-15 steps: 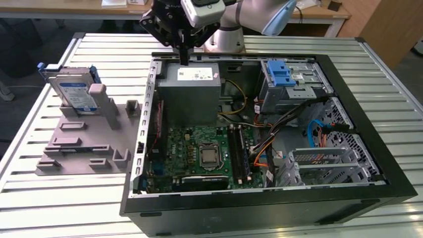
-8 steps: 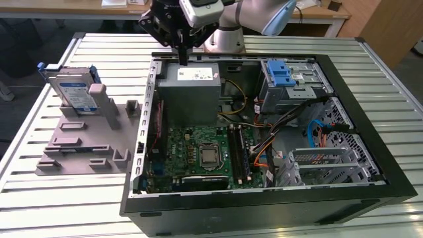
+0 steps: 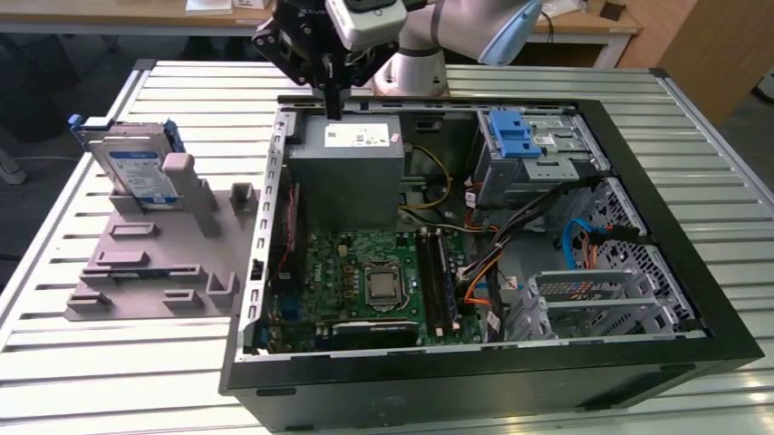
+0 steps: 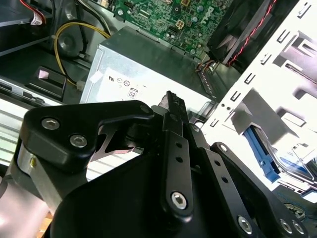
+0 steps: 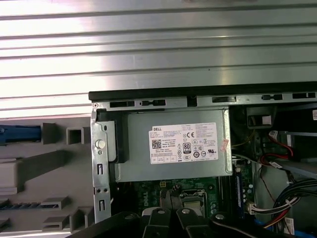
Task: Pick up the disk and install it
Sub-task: 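Reach for the disk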
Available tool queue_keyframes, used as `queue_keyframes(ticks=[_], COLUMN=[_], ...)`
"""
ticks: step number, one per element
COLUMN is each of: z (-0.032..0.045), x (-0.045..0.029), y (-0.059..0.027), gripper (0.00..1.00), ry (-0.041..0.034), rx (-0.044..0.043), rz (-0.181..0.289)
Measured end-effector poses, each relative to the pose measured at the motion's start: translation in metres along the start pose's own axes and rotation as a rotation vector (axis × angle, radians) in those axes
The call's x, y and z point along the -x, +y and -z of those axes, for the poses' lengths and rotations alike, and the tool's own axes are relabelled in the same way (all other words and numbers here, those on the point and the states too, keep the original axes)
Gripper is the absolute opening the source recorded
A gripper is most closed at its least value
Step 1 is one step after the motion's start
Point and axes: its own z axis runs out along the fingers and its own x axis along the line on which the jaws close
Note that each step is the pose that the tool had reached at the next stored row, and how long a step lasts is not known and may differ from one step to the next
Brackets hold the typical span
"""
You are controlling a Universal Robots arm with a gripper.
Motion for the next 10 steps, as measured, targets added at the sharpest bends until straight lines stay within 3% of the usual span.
queue_keyframes(ticks=[10], z=[-0.0002], x=[-0.0026], y=[-0.0002], gripper=[0.11], ry=[0.0], rx=[0.0], rz=[0.0])
